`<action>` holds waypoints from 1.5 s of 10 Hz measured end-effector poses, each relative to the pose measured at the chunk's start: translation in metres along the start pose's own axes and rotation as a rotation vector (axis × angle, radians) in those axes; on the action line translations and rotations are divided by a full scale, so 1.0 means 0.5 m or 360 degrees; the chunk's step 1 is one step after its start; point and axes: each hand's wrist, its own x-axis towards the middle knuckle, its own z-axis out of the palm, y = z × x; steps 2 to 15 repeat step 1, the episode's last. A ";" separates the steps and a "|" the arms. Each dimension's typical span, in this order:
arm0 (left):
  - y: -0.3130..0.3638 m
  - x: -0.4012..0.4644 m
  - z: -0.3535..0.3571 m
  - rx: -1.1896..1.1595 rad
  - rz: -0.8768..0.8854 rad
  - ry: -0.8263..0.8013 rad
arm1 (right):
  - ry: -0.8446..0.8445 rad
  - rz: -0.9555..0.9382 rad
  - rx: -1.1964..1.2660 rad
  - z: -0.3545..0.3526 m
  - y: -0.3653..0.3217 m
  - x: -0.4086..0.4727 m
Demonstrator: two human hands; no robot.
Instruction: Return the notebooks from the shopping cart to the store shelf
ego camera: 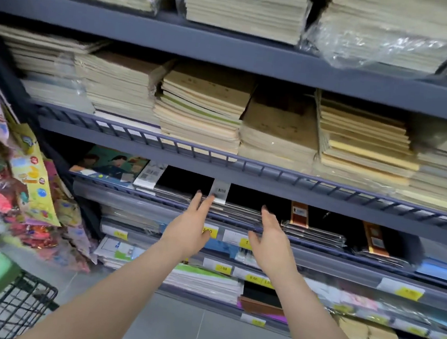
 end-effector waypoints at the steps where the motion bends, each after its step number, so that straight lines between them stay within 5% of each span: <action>1: 0.006 -0.041 -0.056 0.0120 0.0004 0.0035 | -0.0060 -0.0046 -0.0237 -0.042 -0.022 -0.027; 15: 0.006 -0.041 -0.056 0.0120 0.0004 0.0035 | -0.0060 -0.0046 -0.0237 -0.042 -0.022 -0.027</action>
